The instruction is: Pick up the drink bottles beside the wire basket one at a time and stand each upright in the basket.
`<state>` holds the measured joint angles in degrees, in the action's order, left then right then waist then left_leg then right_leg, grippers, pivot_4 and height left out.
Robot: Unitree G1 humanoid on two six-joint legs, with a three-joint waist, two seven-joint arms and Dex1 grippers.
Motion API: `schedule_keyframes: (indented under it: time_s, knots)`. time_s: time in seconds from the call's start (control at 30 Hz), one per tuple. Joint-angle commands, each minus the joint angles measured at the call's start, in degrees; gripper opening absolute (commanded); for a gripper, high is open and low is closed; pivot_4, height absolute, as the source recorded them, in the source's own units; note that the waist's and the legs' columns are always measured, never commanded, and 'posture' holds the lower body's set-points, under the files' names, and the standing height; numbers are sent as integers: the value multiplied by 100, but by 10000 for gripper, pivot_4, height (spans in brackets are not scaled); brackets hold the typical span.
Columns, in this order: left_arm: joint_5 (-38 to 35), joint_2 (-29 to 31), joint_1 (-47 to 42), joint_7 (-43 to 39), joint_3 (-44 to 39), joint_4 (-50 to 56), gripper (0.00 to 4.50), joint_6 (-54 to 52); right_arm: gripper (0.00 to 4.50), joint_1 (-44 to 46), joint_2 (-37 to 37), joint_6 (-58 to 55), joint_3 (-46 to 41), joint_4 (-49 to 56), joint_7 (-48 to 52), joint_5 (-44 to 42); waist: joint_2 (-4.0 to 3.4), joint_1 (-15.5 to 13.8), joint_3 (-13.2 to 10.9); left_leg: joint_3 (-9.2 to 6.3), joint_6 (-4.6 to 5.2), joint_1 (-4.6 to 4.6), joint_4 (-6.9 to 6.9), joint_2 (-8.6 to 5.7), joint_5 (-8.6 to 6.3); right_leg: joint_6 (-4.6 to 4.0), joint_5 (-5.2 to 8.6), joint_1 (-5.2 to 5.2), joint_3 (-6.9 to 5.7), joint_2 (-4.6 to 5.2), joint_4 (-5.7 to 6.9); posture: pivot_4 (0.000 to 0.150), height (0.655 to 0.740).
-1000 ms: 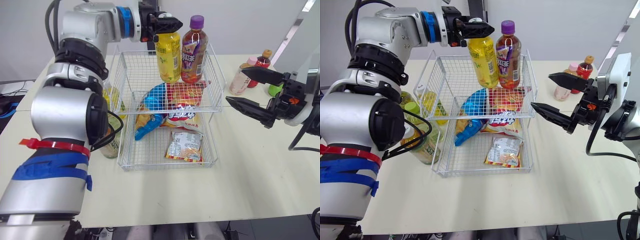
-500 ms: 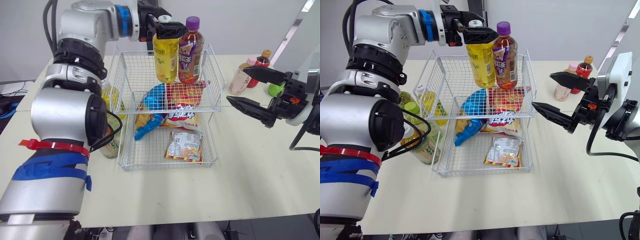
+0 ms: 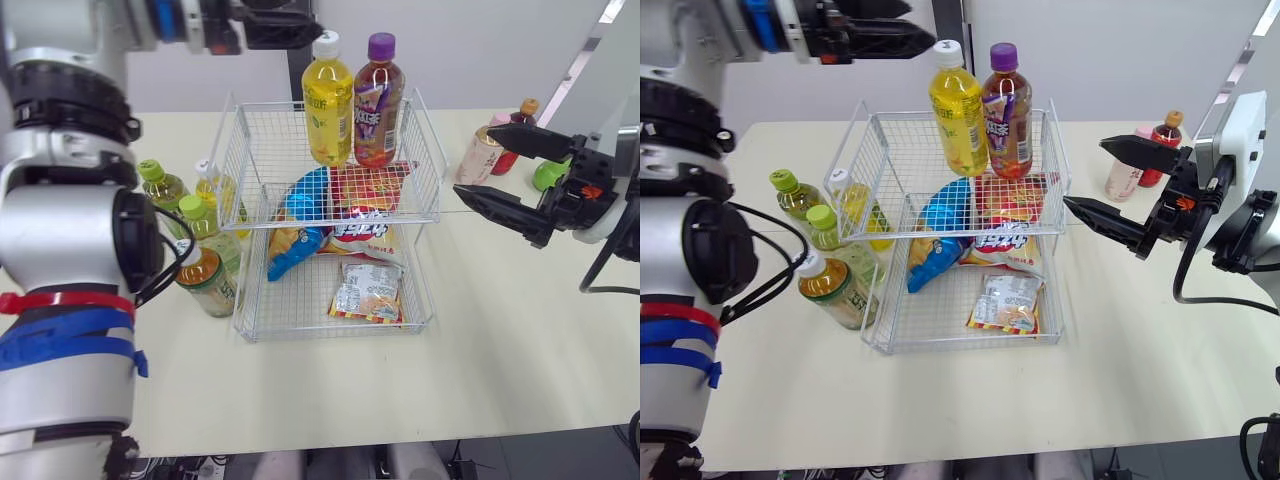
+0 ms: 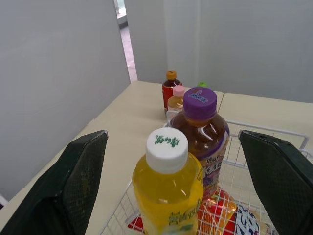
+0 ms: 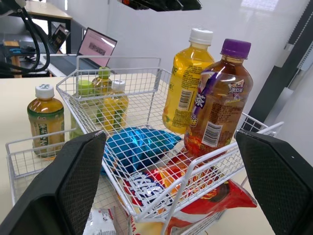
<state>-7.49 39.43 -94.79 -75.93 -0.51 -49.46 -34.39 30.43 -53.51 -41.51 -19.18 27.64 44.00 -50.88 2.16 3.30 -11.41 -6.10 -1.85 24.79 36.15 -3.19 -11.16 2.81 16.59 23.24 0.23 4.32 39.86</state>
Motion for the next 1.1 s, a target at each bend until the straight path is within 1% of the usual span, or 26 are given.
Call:
schedule_keyframes:
  time_s: [0.03, 0.23, 0.3, 0.4, 0.47, 0.6, 0.7, 0.77, 0.87, 0.97, 1.1]
  knots:
    - [-277, 476, 342, 34, -264, 885, 44614, -507, 45000, 297, -182, 76, 90, -171, 365, -19, 0, 17, 0, 0, 0, -2, 0, 2, 0, 0, 0, 1, 8, -2, 1, 1500, 7400]
    - [-822, 1329, 1524, 388, -893, 2383, 44614, -1442, 45000, 1044, -250, 192, 713, -719, 1113, 174, -1, 22, 0, -3, 0, -8, 2, 7, 0, 0, 0, 5, 28, -8, 6, 1500, 7400]
    - [-1105, 1590, 1900, 440, -1176, 2825, 44614, -1822, 45000, 1258, -239, 207, 901, -875, 1330, 241, -1, 16, 0, -5, 0, -8, 3, 7, 0, 0, 0, 5, 27, -9, 5, 1500, 7400]
    - [-1449, 2025, 2705, 628, -1724, 3448, 44614, -2297, 45000, 1605, -177, 177, 1259, -1101, 1618, 405, -2, 15, 1, -4, 0, -8, 2, 8, 0, -1, 0, 7, 31, -9, 6, 1500, 7400]
    - [-1574, 2260, 3339, 797, -2185, 3683, 44614, -2381, 45000, 1825, -75, 172, 1481, -1226, 1731, 515, -3, 18, 2, 0, 0, -10, 1, 11, 0, -1, 0, 8, 37, -11, 6, 1500, 7400]
    - [-1754, 2482, 4286, 1060, -2913, 3833, 44614, -2237, 45000, 2093, 157, 151, 1738, -1419, 1847, 676, -3, 2, 2, 3, -1, -15, 2, 14, 0, -2, -1, 7, 39, -14, 9, 1500, 7400]
    - [-1740, 2436, 5256, 1256, -3530, 3908, 44614, -1965, 45000, 2297, 332, 61, 1942, -1564, 1796, 864, -5, -13, 3, 6, -1, -15, 2, 14, 0, -3, -1, 8, 44, -12, 8, 1500, 7400]
    - [-1753, 2303, 5894, 1380, -3876, 3997, 44614, -1743, 45000, 2395, 435, -69, 1990, -1606, 1743, 873, -6, -19, 3, 6, -1, -17, 0, 14, 0, -4, -1, 8, 46, -10, 8, 1500, 7400]
    - [-1774, 2069, 6728, 1549, -4210, 4176, 44614, -1402, 45000, 2442, 601, -110, 1995, -1570, 1669, 932, -5, -46, 4, 7, -2, -17, -1, 17, 0, -6, -3, 10, 48, -10, 6, 1500, 7400]
    - [-1868, 1764, 7234, 1861, -4493, 4374, 44614, -1161, 45000, 2442, 764, -170, 1972, -1517, 1508, 976, -4, -72, 4, 6, -2, -16, -1, 17, -1, -10, -5, 10, 48, -7, 6, 1500, 7400]
    - [-2012, 1414, 7606, 2290, -4676, 4680, 44614, -996, 45000, 2410, 834, -271, 1931, -1419, 1388, 985, -3, -138, 5, 7, -3, -17, -1, 18, -1, -14, -9, 10, 50, -3, 3, 1500, 7400]
